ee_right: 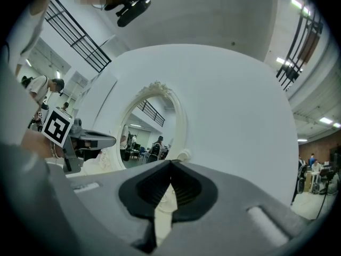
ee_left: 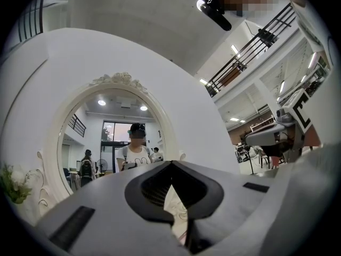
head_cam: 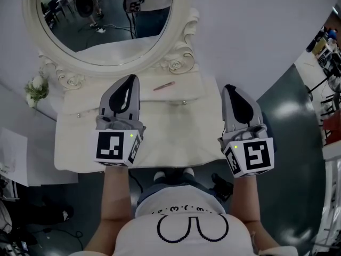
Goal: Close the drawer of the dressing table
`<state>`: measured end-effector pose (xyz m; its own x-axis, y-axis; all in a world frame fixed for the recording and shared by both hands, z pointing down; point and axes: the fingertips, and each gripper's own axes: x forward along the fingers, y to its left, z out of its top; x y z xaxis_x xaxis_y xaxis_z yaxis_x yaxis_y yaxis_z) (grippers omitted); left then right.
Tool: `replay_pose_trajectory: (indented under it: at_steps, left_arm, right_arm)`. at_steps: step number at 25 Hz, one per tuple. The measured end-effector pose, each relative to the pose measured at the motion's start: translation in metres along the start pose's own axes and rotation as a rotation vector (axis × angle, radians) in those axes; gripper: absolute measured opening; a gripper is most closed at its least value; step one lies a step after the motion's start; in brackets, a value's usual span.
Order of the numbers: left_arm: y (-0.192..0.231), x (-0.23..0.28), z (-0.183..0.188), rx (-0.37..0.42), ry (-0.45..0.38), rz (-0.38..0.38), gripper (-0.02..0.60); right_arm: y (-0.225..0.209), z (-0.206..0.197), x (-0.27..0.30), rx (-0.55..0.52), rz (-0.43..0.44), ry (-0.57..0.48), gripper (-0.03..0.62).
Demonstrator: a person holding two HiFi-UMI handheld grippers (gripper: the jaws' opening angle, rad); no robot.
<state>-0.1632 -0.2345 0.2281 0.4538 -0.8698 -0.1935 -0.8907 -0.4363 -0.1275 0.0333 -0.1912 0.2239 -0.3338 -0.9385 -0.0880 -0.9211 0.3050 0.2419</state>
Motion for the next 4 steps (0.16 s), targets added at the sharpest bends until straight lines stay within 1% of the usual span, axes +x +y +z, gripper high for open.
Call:
replay_pose_trajectory:
  at_steps: [4]
  left_arm:
    - [0.0, 0.0017, 0.0009, -0.008, 0.003, 0.0, -0.002]
  right_arm:
    - [0.0011, -0.0002, 0.0018, 0.0, 0.004, 0.0, -0.002]
